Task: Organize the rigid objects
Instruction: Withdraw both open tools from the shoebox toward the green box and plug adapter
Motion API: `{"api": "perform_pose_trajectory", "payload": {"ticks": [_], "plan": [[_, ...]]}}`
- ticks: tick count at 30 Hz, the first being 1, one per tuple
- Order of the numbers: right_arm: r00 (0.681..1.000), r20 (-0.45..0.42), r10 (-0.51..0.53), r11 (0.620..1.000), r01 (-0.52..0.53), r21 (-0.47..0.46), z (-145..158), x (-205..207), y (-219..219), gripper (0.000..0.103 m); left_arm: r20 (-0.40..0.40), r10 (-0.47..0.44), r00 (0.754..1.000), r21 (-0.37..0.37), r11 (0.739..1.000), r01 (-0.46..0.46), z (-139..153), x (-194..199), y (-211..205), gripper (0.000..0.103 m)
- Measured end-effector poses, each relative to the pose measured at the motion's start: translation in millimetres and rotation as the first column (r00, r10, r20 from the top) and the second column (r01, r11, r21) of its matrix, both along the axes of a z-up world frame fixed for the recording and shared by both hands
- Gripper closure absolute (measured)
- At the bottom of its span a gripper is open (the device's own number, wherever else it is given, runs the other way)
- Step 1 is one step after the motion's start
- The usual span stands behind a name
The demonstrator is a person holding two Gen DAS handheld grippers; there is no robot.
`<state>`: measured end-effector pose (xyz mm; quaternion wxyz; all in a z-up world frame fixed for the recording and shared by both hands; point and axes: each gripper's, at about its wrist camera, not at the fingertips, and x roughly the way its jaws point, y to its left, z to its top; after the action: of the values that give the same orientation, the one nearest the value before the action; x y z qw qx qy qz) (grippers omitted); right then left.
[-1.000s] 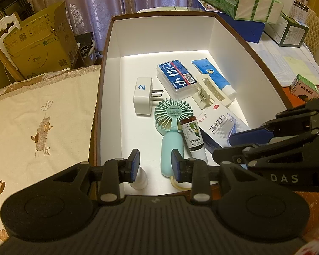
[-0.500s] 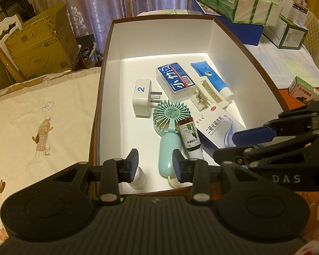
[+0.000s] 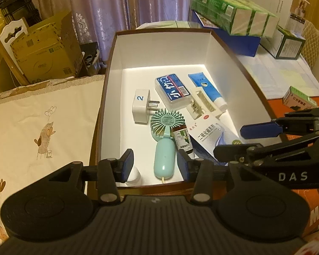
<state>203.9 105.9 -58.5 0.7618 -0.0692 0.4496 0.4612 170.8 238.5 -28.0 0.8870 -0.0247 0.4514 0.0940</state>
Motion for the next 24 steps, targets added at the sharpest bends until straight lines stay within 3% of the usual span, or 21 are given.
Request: {"api": "perform_pose_trajectory", "payload": {"ticks": [14, 24], "plan": [[0.994, 0.033, -0.107, 0.991, 0.104, 0.088, 20.6, -8.7, -47.0, 0.035, 0.064, 0.024, 0.998, 0.023, 0.999, -0.026, 24.4, -21.3, -24.9, 0.059], [0.992, 0.018, -0.122, 0.987, 0.120, 0.106, 29.9, -11.9, -91.5, 0.030, 0.073, 0.006, 0.997, -0.017, 1.000, -0.005, 29.7, -36.4, -63.6, 0.059]]}}
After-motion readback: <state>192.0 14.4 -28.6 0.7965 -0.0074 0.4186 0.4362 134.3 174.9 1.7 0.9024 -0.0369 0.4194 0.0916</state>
